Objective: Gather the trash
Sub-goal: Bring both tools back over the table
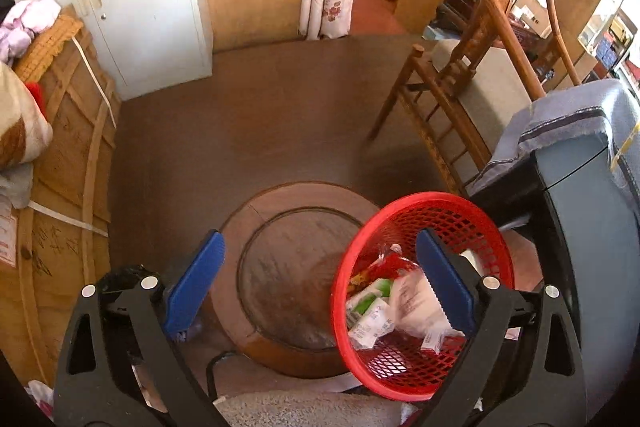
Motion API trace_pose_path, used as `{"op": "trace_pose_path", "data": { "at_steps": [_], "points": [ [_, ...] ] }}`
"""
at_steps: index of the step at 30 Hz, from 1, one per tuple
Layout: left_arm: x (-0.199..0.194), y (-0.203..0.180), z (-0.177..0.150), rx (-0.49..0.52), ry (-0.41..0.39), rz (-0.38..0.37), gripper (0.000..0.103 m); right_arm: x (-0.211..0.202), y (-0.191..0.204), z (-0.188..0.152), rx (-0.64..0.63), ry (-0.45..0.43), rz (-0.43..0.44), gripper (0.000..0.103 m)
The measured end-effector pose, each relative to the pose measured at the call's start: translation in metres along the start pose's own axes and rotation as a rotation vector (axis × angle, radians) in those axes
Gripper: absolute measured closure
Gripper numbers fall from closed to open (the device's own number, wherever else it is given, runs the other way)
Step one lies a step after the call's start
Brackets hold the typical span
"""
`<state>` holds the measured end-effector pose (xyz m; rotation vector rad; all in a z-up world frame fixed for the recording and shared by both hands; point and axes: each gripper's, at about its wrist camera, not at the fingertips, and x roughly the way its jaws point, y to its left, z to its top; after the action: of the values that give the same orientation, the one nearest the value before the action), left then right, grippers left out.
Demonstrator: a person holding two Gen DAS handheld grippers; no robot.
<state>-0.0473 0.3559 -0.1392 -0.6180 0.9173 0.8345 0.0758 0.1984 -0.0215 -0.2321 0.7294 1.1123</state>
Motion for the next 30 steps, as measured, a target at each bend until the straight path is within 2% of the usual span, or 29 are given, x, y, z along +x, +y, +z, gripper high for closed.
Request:
{"op": "trace_pose_path", "data": {
  "at_steps": [11,17,30],
  "points": [
    [-0.010,-0.017,-0.010,0.045,-0.025,-0.037,0.010,-0.036,-0.022,-0.015,0.045,-0.048,-0.077,0.017],
    [-0.036,-0.041,-0.020,0.138,-0.108,-0.052,0.010,-0.069,-0.033,-0.026,0.078,-0.104,-0.129,0.016],
    [-0.112,-0.075,-0.043,0.252,-0.293,-0.162,0.008,-0.158,-0.026,-0.063,0.093,-0.254,-0.243,0.010]
  ]
}}
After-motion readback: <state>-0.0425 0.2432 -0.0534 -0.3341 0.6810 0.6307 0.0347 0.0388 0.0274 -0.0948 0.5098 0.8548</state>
